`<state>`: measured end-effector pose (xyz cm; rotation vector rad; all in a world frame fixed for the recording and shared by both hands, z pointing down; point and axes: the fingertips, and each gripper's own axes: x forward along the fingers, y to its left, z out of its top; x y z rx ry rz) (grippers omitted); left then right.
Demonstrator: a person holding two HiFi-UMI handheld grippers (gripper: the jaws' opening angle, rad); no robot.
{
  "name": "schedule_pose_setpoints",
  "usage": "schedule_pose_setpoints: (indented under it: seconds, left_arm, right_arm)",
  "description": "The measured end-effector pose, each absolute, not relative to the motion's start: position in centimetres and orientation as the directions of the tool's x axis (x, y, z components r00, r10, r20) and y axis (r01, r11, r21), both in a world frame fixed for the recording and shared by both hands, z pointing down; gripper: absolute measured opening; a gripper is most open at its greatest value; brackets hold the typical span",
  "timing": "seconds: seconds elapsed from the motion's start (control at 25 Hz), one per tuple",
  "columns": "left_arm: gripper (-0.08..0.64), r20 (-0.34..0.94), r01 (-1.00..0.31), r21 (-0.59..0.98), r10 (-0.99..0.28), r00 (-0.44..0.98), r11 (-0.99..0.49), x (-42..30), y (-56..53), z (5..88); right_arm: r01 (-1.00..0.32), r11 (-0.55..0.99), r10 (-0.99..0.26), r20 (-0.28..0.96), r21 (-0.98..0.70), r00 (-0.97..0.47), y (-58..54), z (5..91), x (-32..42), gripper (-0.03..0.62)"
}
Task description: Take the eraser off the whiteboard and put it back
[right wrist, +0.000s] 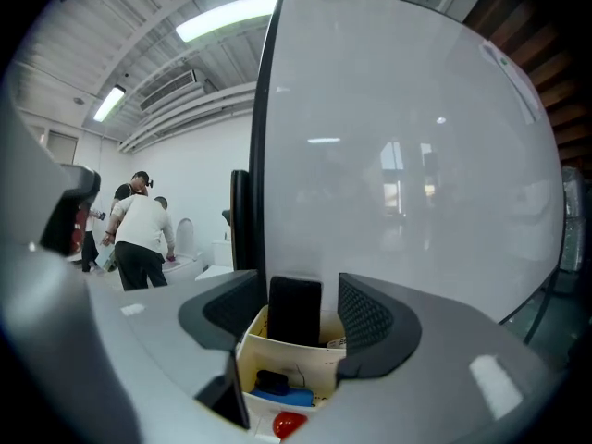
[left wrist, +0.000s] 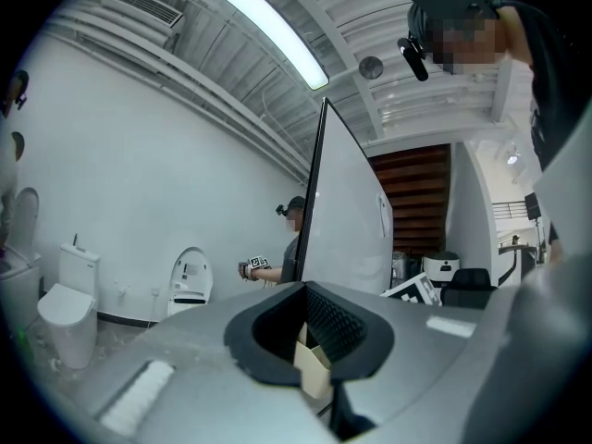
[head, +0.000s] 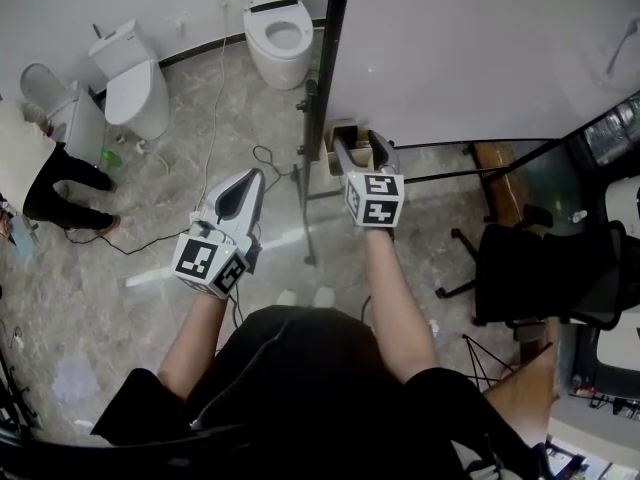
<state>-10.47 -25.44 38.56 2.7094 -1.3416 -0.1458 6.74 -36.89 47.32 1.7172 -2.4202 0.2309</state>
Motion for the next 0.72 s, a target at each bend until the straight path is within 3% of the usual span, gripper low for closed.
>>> schedule_pose_setpoints:
  seconds: [0.32, 0.72]
  left_arm:
    - [0.005, -0.045, -0.764, 0.142, -0.775, 0.630, -0.629, -9.0, -25.3, 38.2]
    - [0.005, -0.075, -0.737, 0.156, -0.752, 0.655, -0.658, -7.4, -24.9, 36.9]
  right_arm:
    - [-0.946, 0.322, -0.942, 0.091, -0.032, -0.324, -31.9, 42.1, 9.4, 0.141]
    - [-0.941, 0.339, -0.941, -0.025, -0.008, -0.339, -26.9, 36.0, 11.4, 0.094]
